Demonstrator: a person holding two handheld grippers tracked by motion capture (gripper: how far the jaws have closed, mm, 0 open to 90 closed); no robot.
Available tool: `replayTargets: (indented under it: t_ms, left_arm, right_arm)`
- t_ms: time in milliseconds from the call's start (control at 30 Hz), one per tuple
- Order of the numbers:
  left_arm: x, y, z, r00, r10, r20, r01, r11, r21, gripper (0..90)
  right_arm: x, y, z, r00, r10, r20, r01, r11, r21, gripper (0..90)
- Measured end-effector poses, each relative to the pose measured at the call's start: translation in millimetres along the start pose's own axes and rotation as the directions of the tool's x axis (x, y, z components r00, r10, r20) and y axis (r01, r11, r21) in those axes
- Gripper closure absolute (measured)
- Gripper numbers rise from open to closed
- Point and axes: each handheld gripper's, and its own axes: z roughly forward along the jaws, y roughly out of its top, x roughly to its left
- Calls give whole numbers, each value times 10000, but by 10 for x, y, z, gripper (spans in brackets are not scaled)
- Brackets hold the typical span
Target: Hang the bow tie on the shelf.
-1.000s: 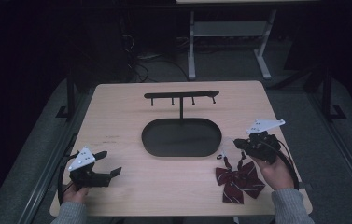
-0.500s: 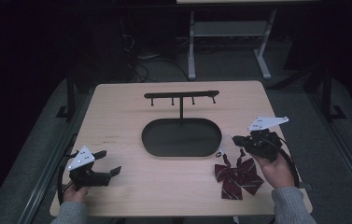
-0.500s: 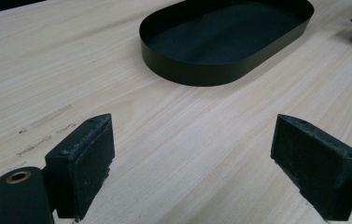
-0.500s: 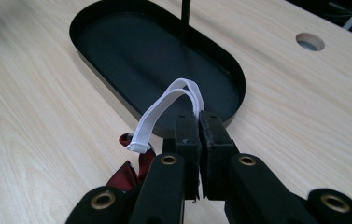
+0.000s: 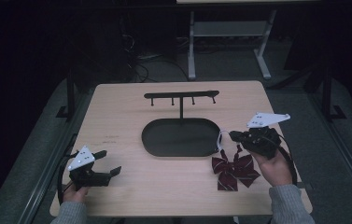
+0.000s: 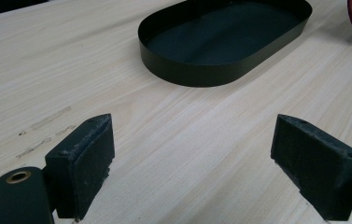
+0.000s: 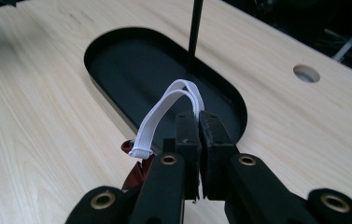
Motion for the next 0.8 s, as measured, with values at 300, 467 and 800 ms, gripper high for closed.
replayTargets:
  t_ms: [300,467,800]
  left_arm:
    - [4,-2,-3,10000,-38,0,38,10000,-65,130]
    - [4,-2,2,10000,-7,-1,7,10000,-66,130]
    - [8,3,-7,10000,92,3,-92,9999,-68,130]
  right_arm:
    - [45,118,-22,9998,-135,-126,126,9973,-721,868]
    - [68,191,-10,9995,-224,-235,199,9948,-998,868]
    - [131,367,35,9983,-485,-323,439,9906,-1296,868]
